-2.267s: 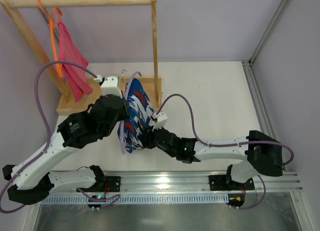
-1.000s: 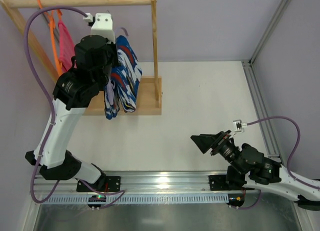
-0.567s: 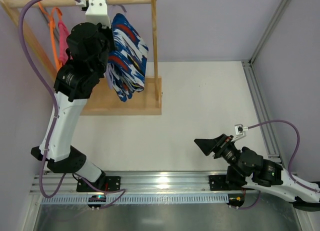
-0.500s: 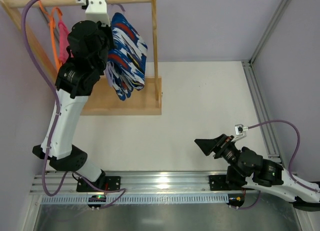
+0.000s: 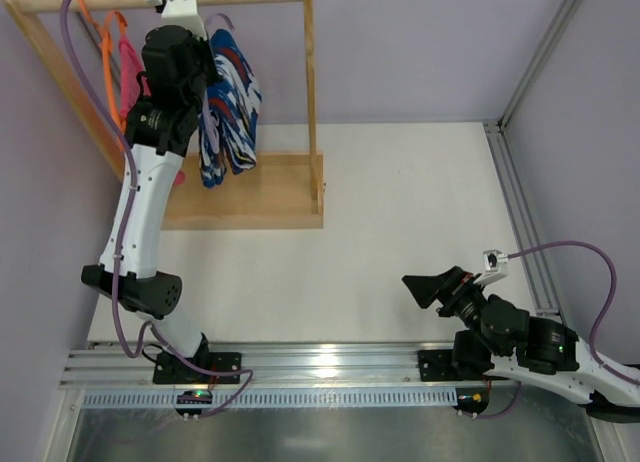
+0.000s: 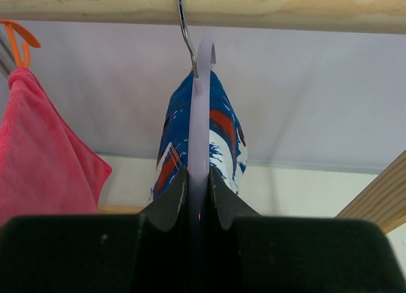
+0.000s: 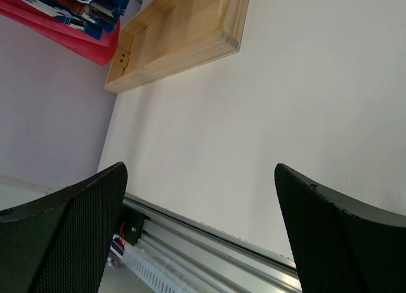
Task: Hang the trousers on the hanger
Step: Hang the hanger with trousers onto the clothesline
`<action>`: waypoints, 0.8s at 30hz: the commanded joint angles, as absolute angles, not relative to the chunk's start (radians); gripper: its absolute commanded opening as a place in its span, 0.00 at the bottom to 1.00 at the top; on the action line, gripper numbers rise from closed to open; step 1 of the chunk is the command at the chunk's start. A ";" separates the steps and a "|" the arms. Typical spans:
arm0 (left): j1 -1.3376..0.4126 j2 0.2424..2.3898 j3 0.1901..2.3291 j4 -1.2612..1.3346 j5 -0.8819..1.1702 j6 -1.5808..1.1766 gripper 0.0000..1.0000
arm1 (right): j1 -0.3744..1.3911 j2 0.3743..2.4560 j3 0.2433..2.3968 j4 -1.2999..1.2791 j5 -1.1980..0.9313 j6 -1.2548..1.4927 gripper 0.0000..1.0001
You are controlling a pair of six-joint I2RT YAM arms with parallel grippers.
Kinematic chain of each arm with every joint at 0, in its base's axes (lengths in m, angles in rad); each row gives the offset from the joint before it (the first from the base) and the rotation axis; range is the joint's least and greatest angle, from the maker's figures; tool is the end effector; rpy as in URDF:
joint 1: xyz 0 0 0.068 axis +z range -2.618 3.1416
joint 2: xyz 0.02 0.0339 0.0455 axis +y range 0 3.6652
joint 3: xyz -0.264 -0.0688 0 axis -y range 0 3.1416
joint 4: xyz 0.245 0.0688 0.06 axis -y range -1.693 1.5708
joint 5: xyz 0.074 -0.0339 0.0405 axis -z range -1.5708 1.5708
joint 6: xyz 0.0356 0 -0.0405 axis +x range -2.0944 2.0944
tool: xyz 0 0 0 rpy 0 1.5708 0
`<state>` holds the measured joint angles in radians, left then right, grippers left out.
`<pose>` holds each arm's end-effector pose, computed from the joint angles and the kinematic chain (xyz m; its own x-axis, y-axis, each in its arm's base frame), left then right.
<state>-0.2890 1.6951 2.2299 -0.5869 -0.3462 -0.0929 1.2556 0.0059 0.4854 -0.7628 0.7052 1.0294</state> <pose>0.3296 -0.0854 0.5464 -0.0444 -0.0778 -0.9960 -0.0611 0.9953 -0.0750 0.0352 0.0335 0.2531 -0.4998 0.5724 -0.6501 -0.1994 0.6543 0.7295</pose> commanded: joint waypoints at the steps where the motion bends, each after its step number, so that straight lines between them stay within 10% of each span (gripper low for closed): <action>1: -0.281 1.625 2.203 -0.410 -0.256 -0.153 0.00 | 1.261 -0.132 0.509 -0.802 0.765 1.051 1.00; 4: -0.281 1.576 2.143 -0.428 -0.253 -0.175 0.41 | 1.261 -0.127 0.511 -0.805 0.772 1.054 1.00; 7: -0.281 1.500 2.086 -0.449 -0.256 -0.187 0.51 | 1.261 -0.110 0.525 -0.801 0.770 1.049 1.00; 12: -0.281 1.349 2.024 -0.576 -0.262 -0.242 1.00 | 1.259 -0.005 0.580 -0.796 0.735 1.028 1.00; 24: -0.330 0.886 1.357 -0.706 0.319 -0.558 1.00 | 1.262 0.302 0.965 -1.066 0.831 0.948 1.00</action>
<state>-0.3016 0.9668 1.5753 -0.7017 0.0883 -0.4278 1.2556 0.2741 0.8902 -0.9806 0.7708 0.9947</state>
